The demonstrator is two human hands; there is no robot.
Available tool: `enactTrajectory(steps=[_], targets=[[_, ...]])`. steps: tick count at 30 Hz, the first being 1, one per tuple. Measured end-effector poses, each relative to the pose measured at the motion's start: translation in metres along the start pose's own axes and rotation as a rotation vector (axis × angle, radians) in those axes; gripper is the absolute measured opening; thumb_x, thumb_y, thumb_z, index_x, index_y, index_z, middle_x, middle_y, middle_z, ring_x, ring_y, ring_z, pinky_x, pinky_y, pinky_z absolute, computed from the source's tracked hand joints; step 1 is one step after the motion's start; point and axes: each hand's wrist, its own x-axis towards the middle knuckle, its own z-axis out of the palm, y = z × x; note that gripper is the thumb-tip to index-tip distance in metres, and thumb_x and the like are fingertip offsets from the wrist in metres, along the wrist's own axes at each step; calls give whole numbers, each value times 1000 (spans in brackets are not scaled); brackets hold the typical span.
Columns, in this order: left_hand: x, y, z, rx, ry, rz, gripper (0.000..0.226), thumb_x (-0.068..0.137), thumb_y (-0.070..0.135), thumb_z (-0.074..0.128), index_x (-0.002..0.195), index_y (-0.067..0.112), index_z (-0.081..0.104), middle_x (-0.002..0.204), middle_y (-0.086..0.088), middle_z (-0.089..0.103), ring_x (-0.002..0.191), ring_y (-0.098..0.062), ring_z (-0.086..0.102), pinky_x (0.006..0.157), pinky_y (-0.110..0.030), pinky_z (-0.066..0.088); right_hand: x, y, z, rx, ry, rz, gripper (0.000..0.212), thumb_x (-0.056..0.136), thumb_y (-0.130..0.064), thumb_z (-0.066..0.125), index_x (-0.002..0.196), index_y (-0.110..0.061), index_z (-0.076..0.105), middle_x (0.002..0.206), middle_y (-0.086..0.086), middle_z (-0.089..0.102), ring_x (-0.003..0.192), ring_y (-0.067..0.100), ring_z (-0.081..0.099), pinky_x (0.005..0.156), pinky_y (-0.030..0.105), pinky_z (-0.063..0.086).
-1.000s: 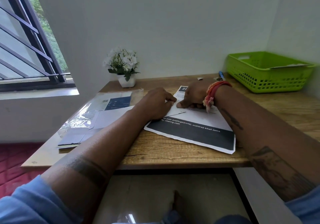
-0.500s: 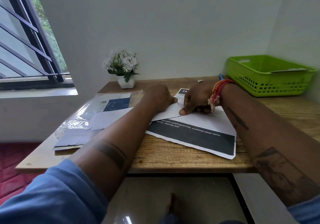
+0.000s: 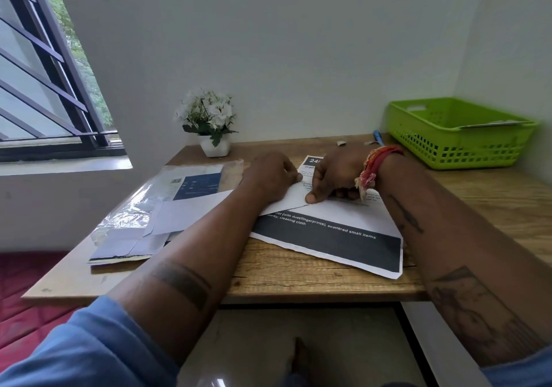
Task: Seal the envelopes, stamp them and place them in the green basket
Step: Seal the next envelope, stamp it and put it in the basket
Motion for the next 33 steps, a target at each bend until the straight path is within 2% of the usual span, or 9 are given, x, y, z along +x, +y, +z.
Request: enactTrajectory(steps=[5,11,14,18,22,26,28,31,33], targets=[[-2,-1,1,-20,19,27,20,88,35,71,71,27,67,89,6,71,89,-17,63,84,-39,53,-2,1,-1,66,-12,19,44,68,-34,90,98,-6,72,56,-3,63,48,12,52,45,23,43],[-4,8,-4,-125,190,127,11,93,35,62,92,25,62,92,6,69,89,-18,62,80,-36,50,-7,1,-1,117,96,-6,41,80,-56,74,83,-15,72,68,-4,72,41,8,53,48,22,40],[-11,21,-11,-131,302,199,9,93,35,64,97,27,65,96,7,67,94,-18,60,80,-34,46,-5,2,-1,310,225,-26,27,82,-43,78,78,-17,70,75,-6,74,56,13,52,50,26,39],[-24,38,-22,74,615,240,16,91,34,67,104,25,63,107,-1,57,100,-23,52,84,-36,42,-12,-1,-1,401,389,-34,28,78,-39,81,73,-14,70,59,-2,66,56,18,53,52,29,43],[-37,68,-37,-218,514,122,28,99,42,55,95,16,65,95,-3,62,86,-18,55,74,-30,40,-31,-15,0,374,726,-227,31,86,-40,71,69,-14,74,62,2,69,58,18,60,58,34,48],[-51,107,-62,-489,548,56,30,96,48,58,94,18,63,90,5,66,88,-14,60,77,-29,44,-55,-40,1,154,1121,-260,30,95,-32,58,77,-14,72,68,0,60,64,16,54,51,12,30],[-56,125,-82,-649,539,0,29,93,49,62,95,20,65,89,10,67,88,-10,62,75,-25,44,-66,-50,1,141,1218,-358,15,92,-25,61,87,-16,74,77,-1,54,69,11,50,57,9,34],[-57,138,-111,-784,561,-62,17,93,40,63,92,24,68,87,12,69,88,-10,65,79,-28,49,-75,-53,-1,120,1262,-577,39,83,-19,70,122,-20,69,104,1,56,95,12,57,82,25,50],[-54,132,-123,-878,549,-107,13,92,36,64,86,26,70,85,9,72,87,-14,68,85,-38,56,-80,-48,-2,7,1237,-624,58,83,-27,70,139,-25,56,131,0,51,121,16,51,101,34,44]])
